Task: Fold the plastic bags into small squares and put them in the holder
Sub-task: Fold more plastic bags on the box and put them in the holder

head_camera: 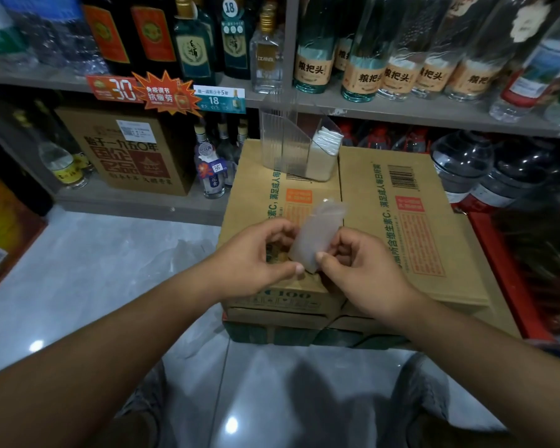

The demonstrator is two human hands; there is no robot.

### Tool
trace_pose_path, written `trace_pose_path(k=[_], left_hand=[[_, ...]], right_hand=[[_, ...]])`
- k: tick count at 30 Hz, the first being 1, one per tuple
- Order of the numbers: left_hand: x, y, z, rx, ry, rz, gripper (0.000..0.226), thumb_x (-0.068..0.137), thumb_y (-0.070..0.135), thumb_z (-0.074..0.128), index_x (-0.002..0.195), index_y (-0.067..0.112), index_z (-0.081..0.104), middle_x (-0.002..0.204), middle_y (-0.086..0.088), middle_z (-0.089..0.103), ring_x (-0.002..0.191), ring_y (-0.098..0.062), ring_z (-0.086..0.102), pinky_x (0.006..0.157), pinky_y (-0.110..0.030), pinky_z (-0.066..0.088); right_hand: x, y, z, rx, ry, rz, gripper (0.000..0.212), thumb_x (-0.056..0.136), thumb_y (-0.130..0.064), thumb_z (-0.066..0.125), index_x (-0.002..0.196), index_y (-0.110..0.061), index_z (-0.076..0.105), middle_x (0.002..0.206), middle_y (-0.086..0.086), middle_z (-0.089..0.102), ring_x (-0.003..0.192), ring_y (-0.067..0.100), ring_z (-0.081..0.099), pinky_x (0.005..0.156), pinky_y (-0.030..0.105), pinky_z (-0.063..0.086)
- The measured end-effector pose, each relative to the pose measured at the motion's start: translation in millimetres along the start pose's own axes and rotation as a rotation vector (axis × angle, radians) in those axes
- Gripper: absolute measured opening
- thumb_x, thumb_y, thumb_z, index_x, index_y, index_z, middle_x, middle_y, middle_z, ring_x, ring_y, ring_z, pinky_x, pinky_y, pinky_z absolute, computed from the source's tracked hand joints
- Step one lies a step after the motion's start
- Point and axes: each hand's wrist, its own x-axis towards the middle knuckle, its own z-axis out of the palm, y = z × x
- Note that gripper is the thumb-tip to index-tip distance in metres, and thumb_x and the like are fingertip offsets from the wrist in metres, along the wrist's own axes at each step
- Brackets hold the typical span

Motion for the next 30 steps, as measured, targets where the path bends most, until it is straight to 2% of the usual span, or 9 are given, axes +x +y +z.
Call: trace_pose_path(k=[4, 7, 12, 16, 19, 22, 24, 27, 30], left_hand=[[5, -4, 6, 0.054, 0.018, -0.013, 0.022, 0.084, 0.029, 0.079, 0.102, 0.023, 0.068, 0.096, 0.005, 0.071, 0.095, -0.013, 0.066, 0.093, -0.048, 0.054], [5, -3, 9, 0.074, 0.038, -0.002, 0.025, 0.079, 0.044, 0.075, 0.094, 0.024, 0.070, 0.091, 0.009, 0.068, 0.091, -0.011, 0.063, 0.089, -0.043, 0.054], [7, -8, 11, 0.232, 0.053, -0.028, 0.046, 0.075, 0.066, 0.059, 0.095, 0.026, 0.072, 0.097, 0.006, 0.066, 0.099, -0.014, 0.061, 0.094, -0.044, 0.051], [11, -10, 16, 0.247, 0.114, -0.011, 0.034, 0.080, 0.061, 0.059, 0.092, 0.030, 0.066, 0.084, 0.012, 0.062, 0.089, -0.011, 0.058, 0.089, -0.042, 0.049], [14, -11, 18, 0.214, 0.139, -0.058, 0.030, 0.087, 0.053, 0.059, 0.111, 0.035, 0.062, 0.084, 0.015, 0.065, 0.086, -0.008, 0.061, 0.091, -0.040, 0.048], [16, -11, 17, 0.232, 0.131, -0.075, 0.028, 0.097, 0.041, 0.062, 0.124, 0.035, 0.055, 0.085, 0.015, 0.069, 0.080, -0.004, 0.061, 0.095, -0.041, 0.047], [16, -11, 17, 0.241, 0.135, -0.070, 0.032, 0.097, 0.037, 0.063, 0.128, 0.034, 0.054, 0.084, 0.015, 0.069, 0.076, -0.002, 0.060, 0.090, -0.038, 0.046], [15, -8, 17, 0.217, 0.146, -0.059, 0.032, 0.096, 0.032, 0.065, 0.127, 0.031, 0.056, 0.081, 0.014, 0.069, 0.067, 0.001, 0.058, 0.077, -0.030, 0.044], [16, -3, 11, 0.176, 0.135, -0.096, 0.029, 0.097, 0.026, 0.066, 0.125, 0.028, 0.060, 0.082, 0.008, 0.072, 0.076, -0.006, 0.064, 0.078, -0.030, 0.052]], right_hand=[[4, -4, -5, 0.101, -0.018, 0.065, 0.006, 0.093, -0.004, 0.066, 0.091, 0.002, 0.065, 0.090, 0.023, 0.070, 0.085, 0.039, 0.069, 0.087, 0.057, 0.053], [9, -5, -11, 0.112, -0.075, 0.110, 0.012, 0.094, -0.009, 0.066, 0.100, 0.001, 0.067, 0.094, 0.020, 0.074, 0.094, 0.041, 0.069, 0.090, 0.061, 0.053], [22, -18, -21, 0.215, -0.031, 0.114, 0.019, 0.095, -0.017, 0.067, 0.113, -0.010, 0.065, 0.100, 0.014, 0.075, 0.094, 0.025, 0.073, 0.086, 0.038, 0.058], [50, -19, -26, 0.077, 0.122, 0.077, 0.010, 0.095, -0.017, 0.068, 0.091, -0.010, 0.064, 0.076, 0.015, 0.067, 0.063, 0.018, 0.058, 0.059, 0.026, 0.046], [72, -13, -29, -0.022, 0.174, 0.096, 0.009, 0.094, -0.014, 0.068, 0.087, -0.009, 0.066, 0.071, 0.004, 0.064, 0.059, 0.011, 0.054, 0.052, 0.018, 0.042], [85, -2, -28, -0.241, 0.168, 0.092, 0.007, 0.094, -0.016, 0.067, 0.089, -0.011, 0.069, 0.082, -0.001, 0.068, 0.073, 0.010, 0.059, 0.056, 0.013, 0.044], [91, 3, -25, -0.331, 0.149, 0.064, 0.006, 0.093, -0.017, 0.068, 0.088, -0.016, 0.069, 0.085, -0.004, 0.067, 0.081, 0.012, 0.061, 0.067, 0.022, 0.049], [95, 4, -19, -0.398, 0.098, -0.015, 0.010, 0.090, -0.018, 0.071, 0.084, -0.023, 0.066, 0.084, -0.011, 0.064, 0.081, 0.011, 0.060, 0.069, 0.025, 0.048], [97, 0, -14, -0.398, 0.054, -0.041, 0.013, 0.087, -0.014, 0.073, 0.092, -0.023, 0.065, 0.085, -0.012, 0.062, 0.079, 0.009, 0.058, 0.066, 0.021, 0.044]])
